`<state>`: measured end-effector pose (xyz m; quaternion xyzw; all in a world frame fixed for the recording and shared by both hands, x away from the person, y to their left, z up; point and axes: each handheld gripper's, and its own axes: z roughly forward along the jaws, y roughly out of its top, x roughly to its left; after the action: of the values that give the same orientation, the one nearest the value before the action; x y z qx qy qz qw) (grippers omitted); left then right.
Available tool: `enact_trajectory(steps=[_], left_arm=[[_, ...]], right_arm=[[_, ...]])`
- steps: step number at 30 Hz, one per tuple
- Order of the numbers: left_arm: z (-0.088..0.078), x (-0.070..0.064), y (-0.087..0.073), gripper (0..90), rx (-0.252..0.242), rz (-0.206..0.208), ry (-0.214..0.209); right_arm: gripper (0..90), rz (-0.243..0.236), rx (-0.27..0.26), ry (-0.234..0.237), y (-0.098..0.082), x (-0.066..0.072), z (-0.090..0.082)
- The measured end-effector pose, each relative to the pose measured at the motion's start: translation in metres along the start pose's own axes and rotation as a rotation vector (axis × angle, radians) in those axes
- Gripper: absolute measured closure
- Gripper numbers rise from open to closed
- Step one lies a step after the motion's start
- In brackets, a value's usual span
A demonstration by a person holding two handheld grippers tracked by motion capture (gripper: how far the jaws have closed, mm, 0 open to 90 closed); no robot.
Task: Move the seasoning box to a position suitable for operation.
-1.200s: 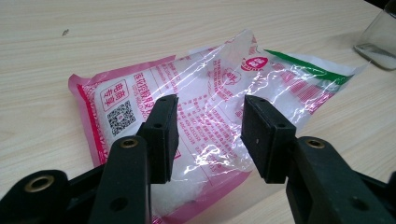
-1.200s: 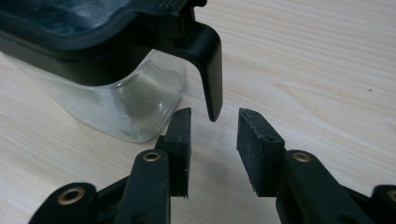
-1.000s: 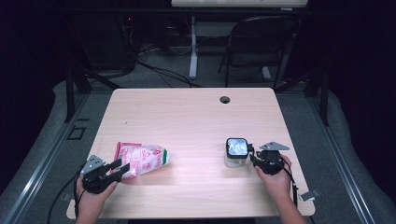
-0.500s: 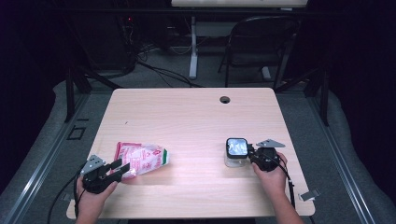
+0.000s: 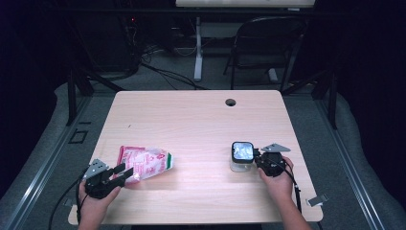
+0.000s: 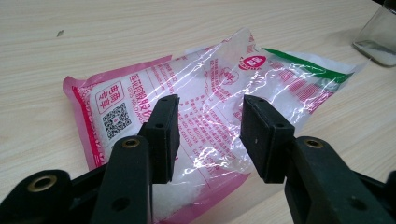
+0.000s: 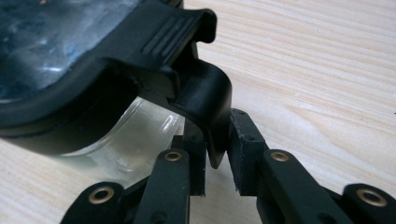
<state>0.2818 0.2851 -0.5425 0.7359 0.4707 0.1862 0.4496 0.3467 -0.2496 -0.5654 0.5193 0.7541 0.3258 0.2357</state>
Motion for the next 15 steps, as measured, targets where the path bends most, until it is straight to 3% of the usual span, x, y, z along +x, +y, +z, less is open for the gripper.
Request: enact_trajectory(steps=[7, 15], left_arm=[[0.000, -0.001, 0.000, 57.1, -0.002, 0.008, 0.000], [0.000, -0.002, 0.000, 57.1, -0.006, 0.010, 0.000]], right_arm=[[78.2, -0.042, 0.015, 0.007, -0.002, 0.010, -0.004], [77.6, -0.083, 0.007, 0.062, -0.009, 0.038, -0.012]])
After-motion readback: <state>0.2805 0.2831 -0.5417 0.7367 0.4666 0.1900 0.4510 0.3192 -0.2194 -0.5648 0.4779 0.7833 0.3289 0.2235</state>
